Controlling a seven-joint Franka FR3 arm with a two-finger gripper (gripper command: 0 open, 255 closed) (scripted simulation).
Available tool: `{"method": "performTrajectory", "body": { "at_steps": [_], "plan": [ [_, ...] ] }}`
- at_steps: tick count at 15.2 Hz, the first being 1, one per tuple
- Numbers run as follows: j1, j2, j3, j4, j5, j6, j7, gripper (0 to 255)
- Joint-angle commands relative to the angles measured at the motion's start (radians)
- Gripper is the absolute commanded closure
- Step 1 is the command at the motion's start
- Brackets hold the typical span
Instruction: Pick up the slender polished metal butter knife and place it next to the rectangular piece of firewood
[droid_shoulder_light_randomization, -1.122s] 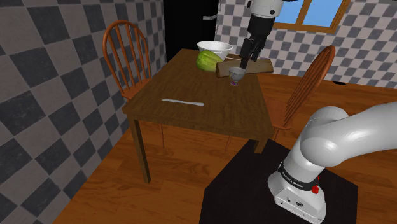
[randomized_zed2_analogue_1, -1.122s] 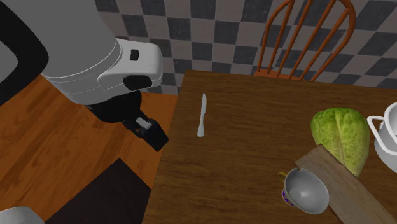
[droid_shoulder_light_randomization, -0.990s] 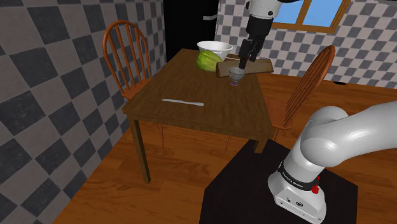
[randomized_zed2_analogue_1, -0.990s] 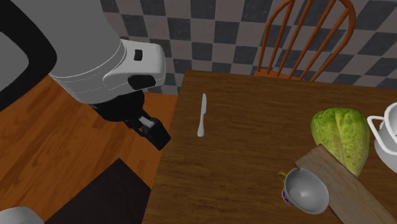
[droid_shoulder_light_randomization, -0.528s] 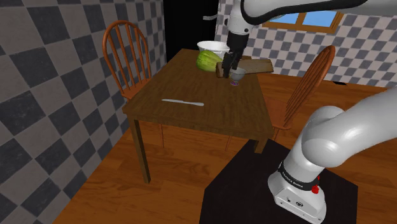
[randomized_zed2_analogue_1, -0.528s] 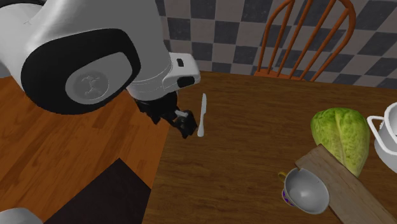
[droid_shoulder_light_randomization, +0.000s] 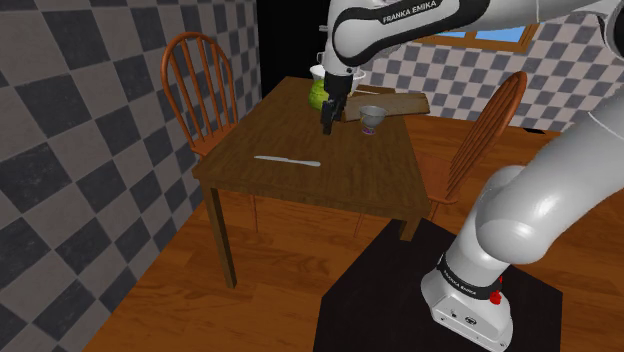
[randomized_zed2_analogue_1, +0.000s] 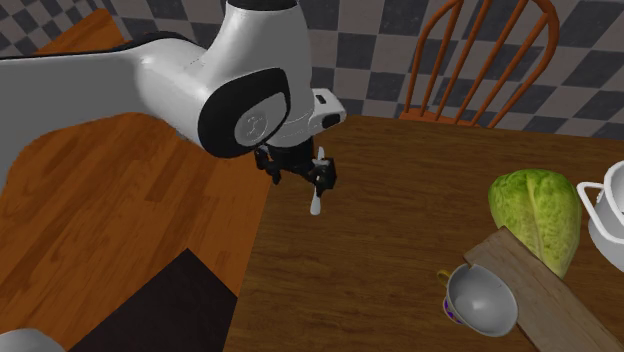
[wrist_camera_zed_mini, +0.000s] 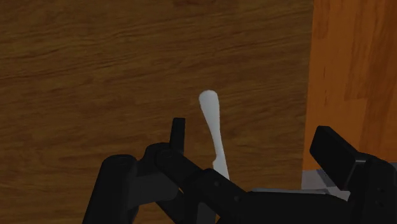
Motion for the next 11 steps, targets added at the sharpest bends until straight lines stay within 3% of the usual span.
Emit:
{"method": "performTrajectory", "body": {
  "at_steps": [1, 11],
  "plan": [
    [0.011, 0.073, -0.001, 0.030, 0.007, 0.039, -0.030, 0],
    [0.042, 0.446, 0.017, 0.248, 0.049, 0.166, -0.181, 0]
  ]
}}
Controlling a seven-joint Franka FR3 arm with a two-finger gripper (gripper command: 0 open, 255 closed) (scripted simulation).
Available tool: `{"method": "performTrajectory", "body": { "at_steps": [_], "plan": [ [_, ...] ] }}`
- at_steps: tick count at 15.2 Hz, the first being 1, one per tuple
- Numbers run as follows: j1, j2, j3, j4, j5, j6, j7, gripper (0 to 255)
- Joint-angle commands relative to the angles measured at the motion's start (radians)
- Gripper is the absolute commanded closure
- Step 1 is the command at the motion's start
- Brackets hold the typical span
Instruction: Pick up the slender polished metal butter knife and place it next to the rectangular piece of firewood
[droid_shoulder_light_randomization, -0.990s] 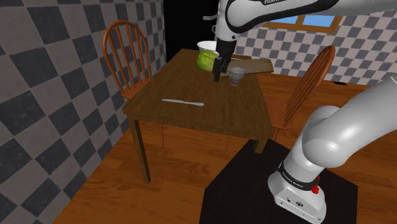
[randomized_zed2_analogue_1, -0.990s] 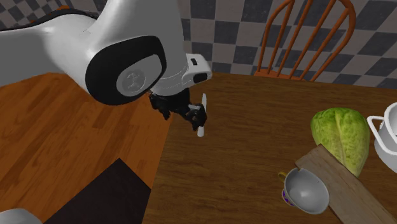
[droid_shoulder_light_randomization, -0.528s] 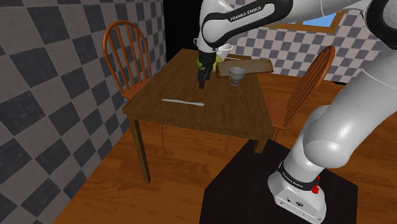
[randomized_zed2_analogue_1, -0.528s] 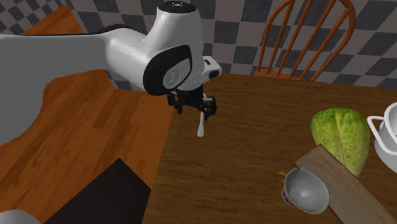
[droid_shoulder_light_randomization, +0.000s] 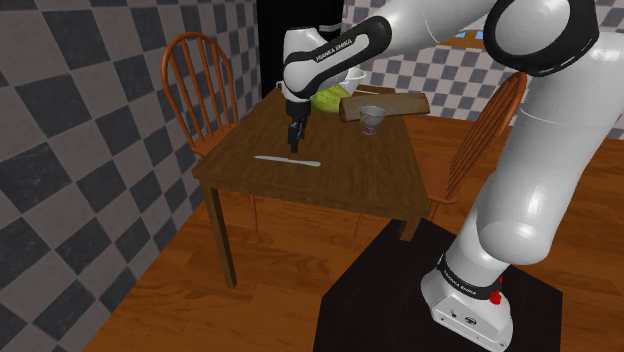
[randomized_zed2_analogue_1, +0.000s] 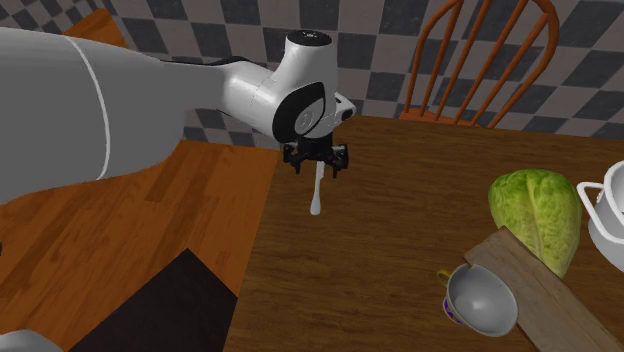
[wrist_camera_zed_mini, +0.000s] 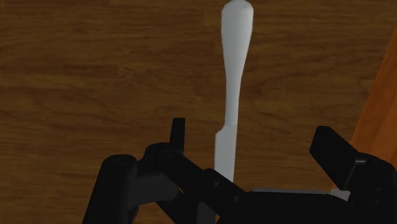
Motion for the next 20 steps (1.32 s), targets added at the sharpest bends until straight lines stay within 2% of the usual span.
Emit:
{"method": "performTrajectory", "body": {
  "at_steps": [1, 9, 17, 18, 20],
  "plan": [
    [0.004, 0.076, 0.008, 0.050, 0.007, 0.021, -0.028, 0],
    [0.001, 0.130, 0.009, 0.013, 0.010, 0.112, -0.031, 0],
    [0.001, 0.130, 0.009, 0.013, 0.010, 0.112, -0.031, 0],
    [0.001, 0.130, 0.009, 0.013, 0.010, 0.112, -0.031, 255],
    [0.001, 0.130, 0.009, 0.013, 0.010, 0.112, -0.031, 255]
  ]
}}
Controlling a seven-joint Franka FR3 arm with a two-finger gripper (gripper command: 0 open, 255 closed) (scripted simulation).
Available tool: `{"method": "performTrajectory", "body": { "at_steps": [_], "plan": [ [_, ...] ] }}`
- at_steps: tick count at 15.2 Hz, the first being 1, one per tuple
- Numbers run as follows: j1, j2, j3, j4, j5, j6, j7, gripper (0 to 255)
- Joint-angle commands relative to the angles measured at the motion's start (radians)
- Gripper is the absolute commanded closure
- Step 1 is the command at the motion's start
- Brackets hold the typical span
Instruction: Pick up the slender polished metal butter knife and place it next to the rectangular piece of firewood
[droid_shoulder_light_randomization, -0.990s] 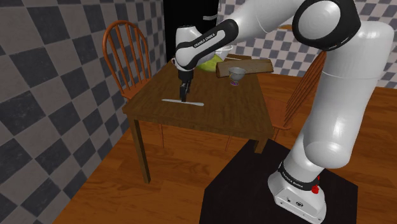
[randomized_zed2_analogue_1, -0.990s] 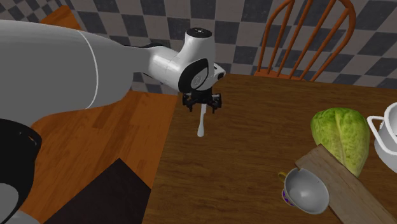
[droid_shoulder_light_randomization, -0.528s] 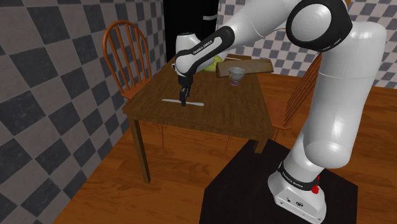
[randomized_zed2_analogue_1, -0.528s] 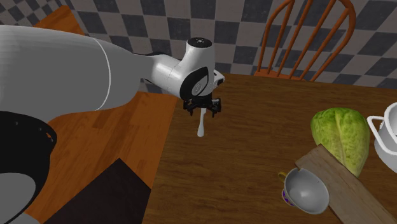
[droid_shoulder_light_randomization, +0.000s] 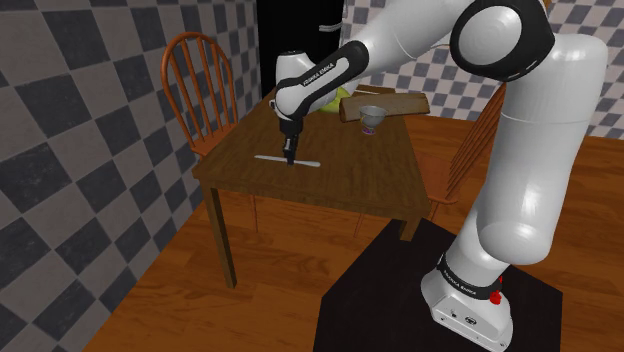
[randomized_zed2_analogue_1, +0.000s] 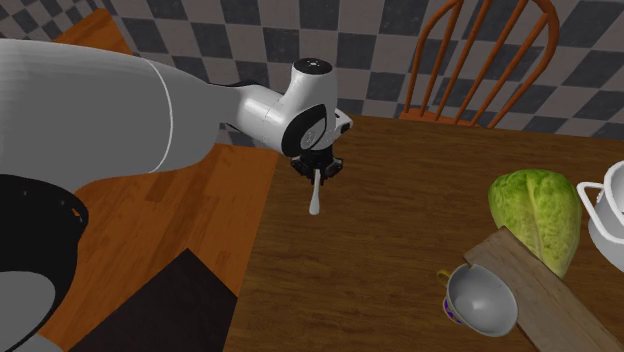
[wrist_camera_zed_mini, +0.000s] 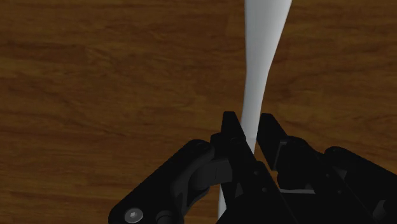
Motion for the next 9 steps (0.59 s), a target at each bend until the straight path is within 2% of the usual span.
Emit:
{"method": "performTrajectory", "body": {
  "at_steps": [1, 9],
  "plan": [
    [-0.002, 0.003, -0.003, 0.000, -0.001, 0.002, 0.000, 255],
    [-0.002, -0.012, -0.003, 0.009, -0.002, -0.022, 0.000, 255]
  ]
}}
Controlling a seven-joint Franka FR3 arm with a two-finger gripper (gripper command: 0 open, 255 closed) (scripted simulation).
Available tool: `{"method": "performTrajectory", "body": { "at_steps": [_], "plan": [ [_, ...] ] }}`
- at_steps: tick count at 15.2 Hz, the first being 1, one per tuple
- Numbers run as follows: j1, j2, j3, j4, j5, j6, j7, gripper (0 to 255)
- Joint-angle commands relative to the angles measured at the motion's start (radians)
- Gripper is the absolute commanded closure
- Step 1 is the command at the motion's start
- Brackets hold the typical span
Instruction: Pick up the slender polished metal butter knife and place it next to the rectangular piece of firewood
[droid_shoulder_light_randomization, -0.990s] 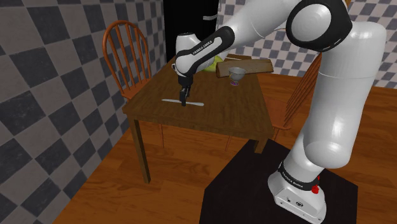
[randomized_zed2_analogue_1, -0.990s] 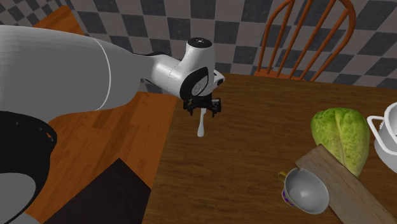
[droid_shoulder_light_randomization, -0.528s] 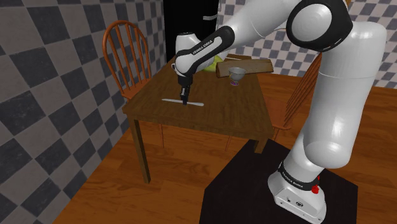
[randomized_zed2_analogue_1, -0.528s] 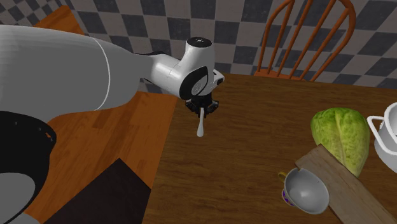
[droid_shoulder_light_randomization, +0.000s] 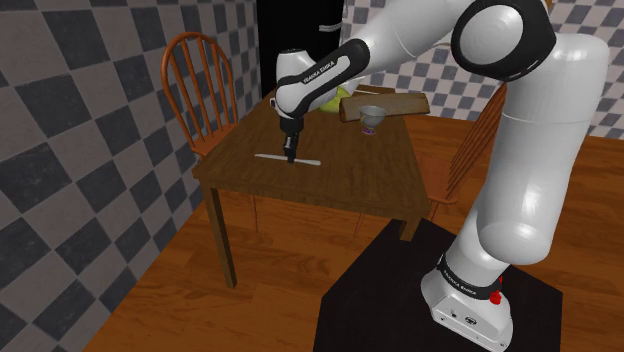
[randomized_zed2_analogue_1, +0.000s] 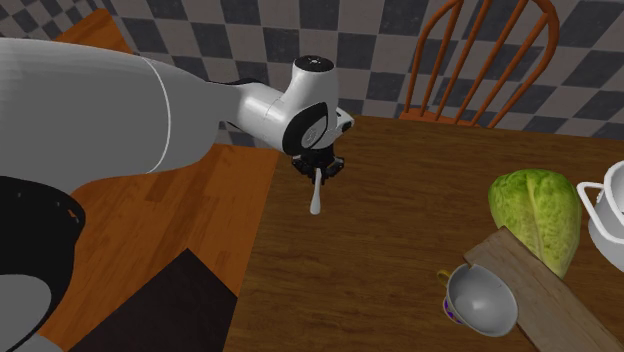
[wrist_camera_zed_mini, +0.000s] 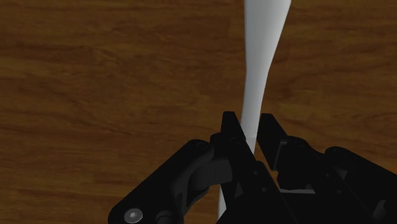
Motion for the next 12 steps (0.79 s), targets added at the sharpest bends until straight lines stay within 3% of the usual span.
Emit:
{"method": "performTrajectory", "body": {
  "at_steps": [1, 12],
  "plan": [
    [0.000, -0.014, 0.000, 0.007, -0.001, -0.021, 0.001, 255],
    [0.002, -0.077, -0.001, 0.078, -0.004, -0.156, 0.000, 255]
  ]
}}
